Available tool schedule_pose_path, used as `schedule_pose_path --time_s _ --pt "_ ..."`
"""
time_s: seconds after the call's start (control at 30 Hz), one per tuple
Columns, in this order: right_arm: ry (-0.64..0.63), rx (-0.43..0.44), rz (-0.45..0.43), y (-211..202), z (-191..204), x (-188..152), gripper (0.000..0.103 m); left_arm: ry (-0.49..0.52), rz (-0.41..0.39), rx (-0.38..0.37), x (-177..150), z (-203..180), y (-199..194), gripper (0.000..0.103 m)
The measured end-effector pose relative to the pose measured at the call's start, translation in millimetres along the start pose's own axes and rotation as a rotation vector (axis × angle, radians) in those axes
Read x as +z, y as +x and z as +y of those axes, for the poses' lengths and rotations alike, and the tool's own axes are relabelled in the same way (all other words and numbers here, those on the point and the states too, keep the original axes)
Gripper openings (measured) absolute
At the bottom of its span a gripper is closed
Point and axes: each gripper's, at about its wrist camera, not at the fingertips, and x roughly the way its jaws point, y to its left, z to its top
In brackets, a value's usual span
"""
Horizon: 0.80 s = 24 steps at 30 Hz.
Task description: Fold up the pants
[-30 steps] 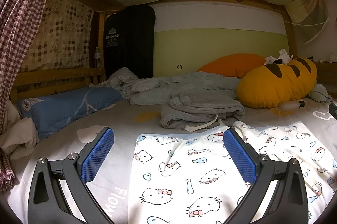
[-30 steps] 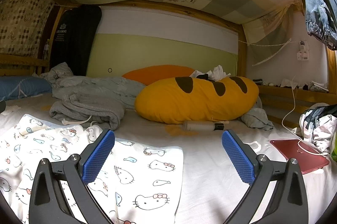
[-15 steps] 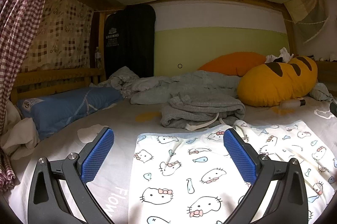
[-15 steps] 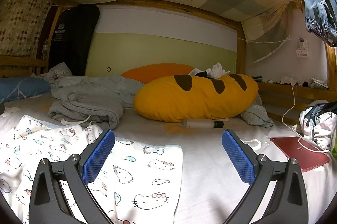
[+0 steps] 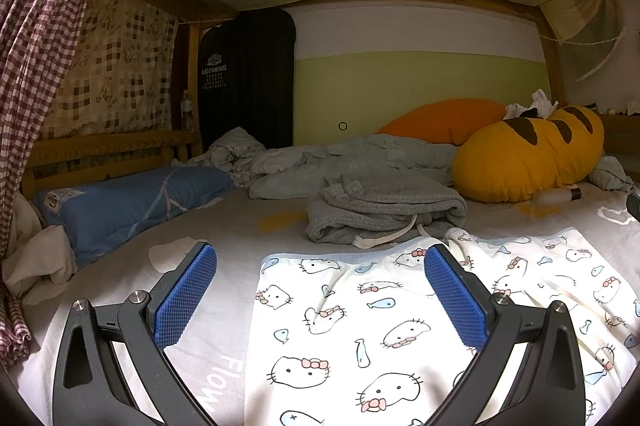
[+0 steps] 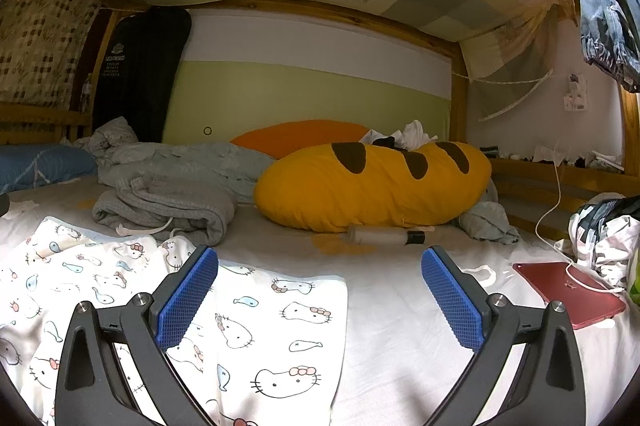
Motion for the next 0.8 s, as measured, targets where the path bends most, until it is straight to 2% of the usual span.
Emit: schedule_pose_path --time_s 0.8 --pt "0.002 -0.003 0.012 -1.4 -0.1 -0.3 0.102 0.014 -0.007 0.005 -1.4 0.3 -3.6 0.103"
